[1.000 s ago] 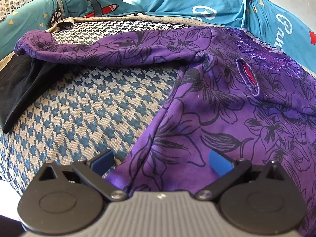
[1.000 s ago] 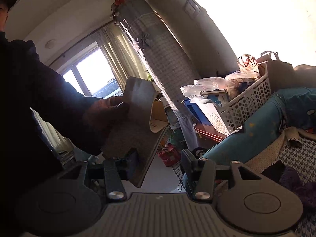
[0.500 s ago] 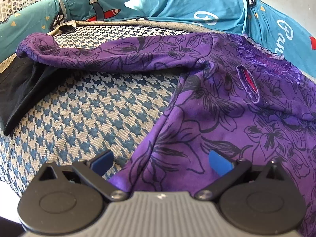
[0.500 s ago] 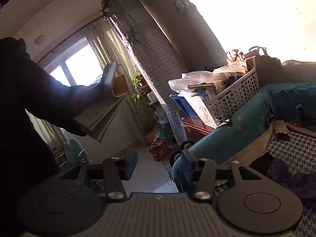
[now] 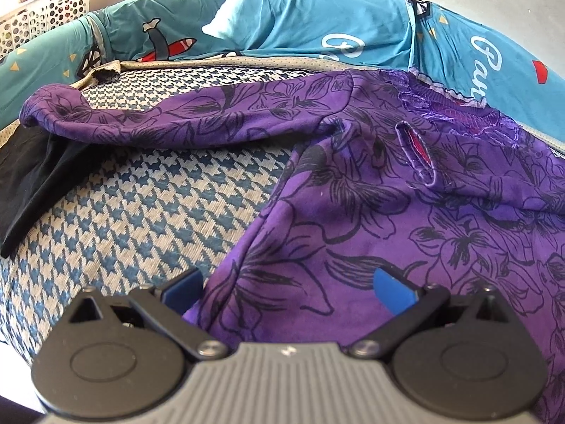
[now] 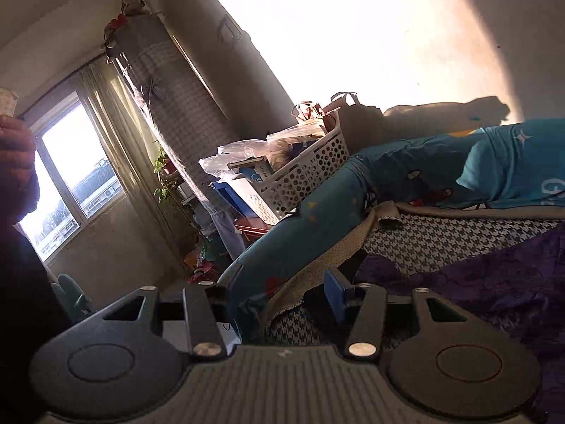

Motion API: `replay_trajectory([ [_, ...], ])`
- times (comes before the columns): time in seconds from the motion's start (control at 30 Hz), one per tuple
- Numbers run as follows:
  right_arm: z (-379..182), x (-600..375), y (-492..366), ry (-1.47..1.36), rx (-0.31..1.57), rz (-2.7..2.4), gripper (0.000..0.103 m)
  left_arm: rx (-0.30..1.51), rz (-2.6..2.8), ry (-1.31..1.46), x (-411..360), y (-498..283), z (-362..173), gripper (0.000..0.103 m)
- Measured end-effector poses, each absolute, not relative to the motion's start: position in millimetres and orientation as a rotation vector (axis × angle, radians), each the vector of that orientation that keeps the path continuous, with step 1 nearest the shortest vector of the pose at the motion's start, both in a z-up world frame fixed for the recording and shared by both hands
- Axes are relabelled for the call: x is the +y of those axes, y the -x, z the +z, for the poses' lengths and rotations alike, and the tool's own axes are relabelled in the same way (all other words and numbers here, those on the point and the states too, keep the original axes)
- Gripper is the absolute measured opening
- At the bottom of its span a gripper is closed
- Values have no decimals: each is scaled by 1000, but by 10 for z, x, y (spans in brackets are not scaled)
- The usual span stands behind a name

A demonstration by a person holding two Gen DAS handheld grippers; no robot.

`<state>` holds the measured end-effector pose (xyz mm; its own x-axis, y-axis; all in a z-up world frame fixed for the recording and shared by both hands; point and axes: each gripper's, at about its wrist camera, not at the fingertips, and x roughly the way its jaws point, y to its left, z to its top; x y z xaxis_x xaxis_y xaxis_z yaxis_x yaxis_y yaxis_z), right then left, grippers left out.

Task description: Fold clothes

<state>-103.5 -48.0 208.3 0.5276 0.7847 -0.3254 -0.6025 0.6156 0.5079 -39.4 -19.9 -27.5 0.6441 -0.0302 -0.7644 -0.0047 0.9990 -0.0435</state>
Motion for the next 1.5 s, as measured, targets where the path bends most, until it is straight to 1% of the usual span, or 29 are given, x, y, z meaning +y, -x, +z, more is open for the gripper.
replay_trajectory([
  [0.3, 1597, -1609, 1157, -382, 602, 593, 49, 888, 35, 38, -176, 296, -130, 103],
  [0.53, 1238, -2173, 1068, -424, 654, 464, 49, 878, 61, 1, -89, 32, 15, 103],
  [0.7, 1024, -2348, 965, -446, 677, 406, 49, 852, 97, -13, 176, -236, 129, 103],
  [0.87, 808, -2353, 786, -388, 684, 383, 49, 860, 186, 20, 630, -470, 145, 103],
  [1.1, 394, -2258, 224, -285, 742, 365, 49, 851, 403, 91, 1342, -698, 149, 103],
  [1.33, 8, -2273, -24, -342, 762, 375, 49, 840, 499, 134, 1791, -849, 118, 103],
  [1.37, -38, -2269, -35, -338, 778, 371, 49, 835, 496, 142, 1826, -873, 119, 102],
  [1.43, -117, -2273, -67, -336, 810, 356, 49, 828, 484, 170, 1906, -914, 123, 91],
  [1.5, -156, -2300, -99, -350, 827, 342, 49, 823, 472, 196, 1980, -947, 123, 85],
])
